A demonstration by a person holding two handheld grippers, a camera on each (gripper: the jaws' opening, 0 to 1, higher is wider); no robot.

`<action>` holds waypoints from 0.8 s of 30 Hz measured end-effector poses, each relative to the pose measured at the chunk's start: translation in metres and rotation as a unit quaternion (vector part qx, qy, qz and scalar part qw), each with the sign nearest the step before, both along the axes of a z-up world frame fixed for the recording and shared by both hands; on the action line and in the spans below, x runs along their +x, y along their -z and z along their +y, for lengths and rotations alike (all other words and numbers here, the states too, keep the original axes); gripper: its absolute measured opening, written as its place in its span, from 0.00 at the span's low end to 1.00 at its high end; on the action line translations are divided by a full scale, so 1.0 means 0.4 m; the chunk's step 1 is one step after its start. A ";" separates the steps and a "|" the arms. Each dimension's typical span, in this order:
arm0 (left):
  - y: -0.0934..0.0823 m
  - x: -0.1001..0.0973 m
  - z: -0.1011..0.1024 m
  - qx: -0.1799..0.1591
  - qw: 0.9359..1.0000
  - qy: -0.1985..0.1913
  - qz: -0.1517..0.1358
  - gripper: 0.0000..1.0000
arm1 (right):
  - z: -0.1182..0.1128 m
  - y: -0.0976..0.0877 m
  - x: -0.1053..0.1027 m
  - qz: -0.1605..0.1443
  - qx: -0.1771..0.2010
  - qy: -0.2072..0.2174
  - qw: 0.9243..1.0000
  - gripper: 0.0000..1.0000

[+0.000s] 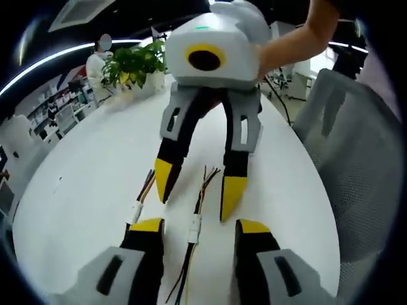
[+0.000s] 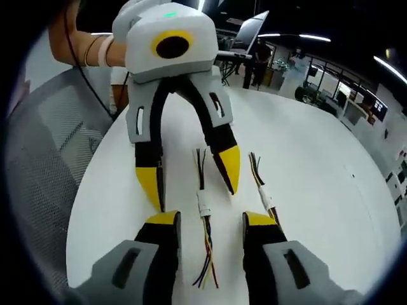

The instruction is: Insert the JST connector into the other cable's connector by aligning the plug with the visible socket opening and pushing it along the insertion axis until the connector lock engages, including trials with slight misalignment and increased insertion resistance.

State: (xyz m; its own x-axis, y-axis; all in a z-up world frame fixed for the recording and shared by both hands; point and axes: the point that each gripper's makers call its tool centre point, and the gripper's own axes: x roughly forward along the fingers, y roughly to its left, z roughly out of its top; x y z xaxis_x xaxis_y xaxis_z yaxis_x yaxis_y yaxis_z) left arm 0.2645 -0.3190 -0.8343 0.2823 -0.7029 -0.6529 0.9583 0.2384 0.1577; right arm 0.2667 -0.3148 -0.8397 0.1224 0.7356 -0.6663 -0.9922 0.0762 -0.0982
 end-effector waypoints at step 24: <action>-0.078 0.024 0.006 -0.037 0.995 -0.068 -0.054 0.99 | -0.022 -0.060 0.003 -0.027 0.005 0.044 0.999 0.82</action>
State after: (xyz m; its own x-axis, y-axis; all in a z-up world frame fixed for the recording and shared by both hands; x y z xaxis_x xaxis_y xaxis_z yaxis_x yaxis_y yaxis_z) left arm 0.2741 -0.3166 -0.8030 0.4445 -0.6985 -0.5608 0.8944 0.3800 0.2357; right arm 0.2680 -0.3236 -0.8158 0.2231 0.7265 -0.6499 -0.9748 0.1650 -0.1502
